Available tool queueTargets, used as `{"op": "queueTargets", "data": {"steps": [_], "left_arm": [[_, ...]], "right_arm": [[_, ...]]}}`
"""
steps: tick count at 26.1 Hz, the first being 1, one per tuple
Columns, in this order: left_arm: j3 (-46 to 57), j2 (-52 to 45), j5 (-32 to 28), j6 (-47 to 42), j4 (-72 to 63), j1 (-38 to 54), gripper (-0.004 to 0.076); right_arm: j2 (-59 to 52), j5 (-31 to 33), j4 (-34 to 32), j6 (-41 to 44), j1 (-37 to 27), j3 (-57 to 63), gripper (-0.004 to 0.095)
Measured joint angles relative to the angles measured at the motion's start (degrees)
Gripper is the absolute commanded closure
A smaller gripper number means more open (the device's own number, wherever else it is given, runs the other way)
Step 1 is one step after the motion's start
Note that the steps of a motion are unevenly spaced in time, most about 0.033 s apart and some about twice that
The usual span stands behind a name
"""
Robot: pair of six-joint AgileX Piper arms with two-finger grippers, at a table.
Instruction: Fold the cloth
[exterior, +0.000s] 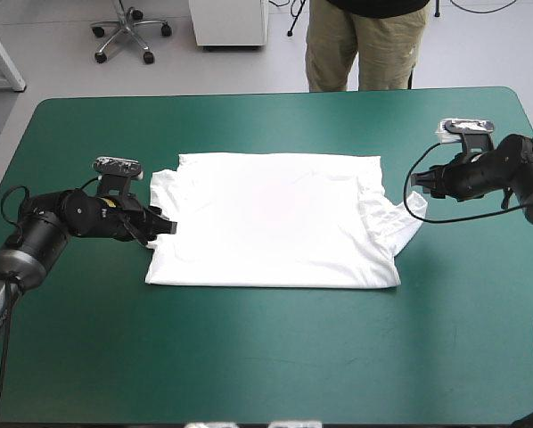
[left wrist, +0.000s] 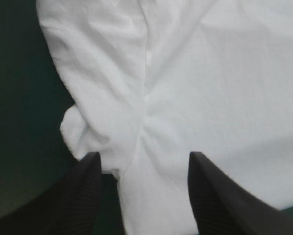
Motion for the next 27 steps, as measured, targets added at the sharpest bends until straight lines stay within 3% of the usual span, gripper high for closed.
{"op": "queueTargets", "data": {"steps": [9,14,18,27], "left_arm": [[0.0,0.0,-0.3,0.6,-1.3,0.0,0.0331],[0.0,0.0,-0.3,0.7,-1.4,0.0,0.0331],[0.0,0.0,-0.4,0.8,-1.4,0.0,0.0332],[0.0,0.0,-0.2,0.8,-1.5,0.0,0.0332]], "right_arm": [[14.1,2.2,0.2,-0.1,0.0,-4.7,0.0456],[15.5,2.9,0.2,-0.2,0.4,-4.9,0.0683],[15.7,2.9,0.4,-1.1,1.4,-4.9,0.093],[13.9,3.0,0.5,-2.6,2.8,-7.2,0.0916]]}}
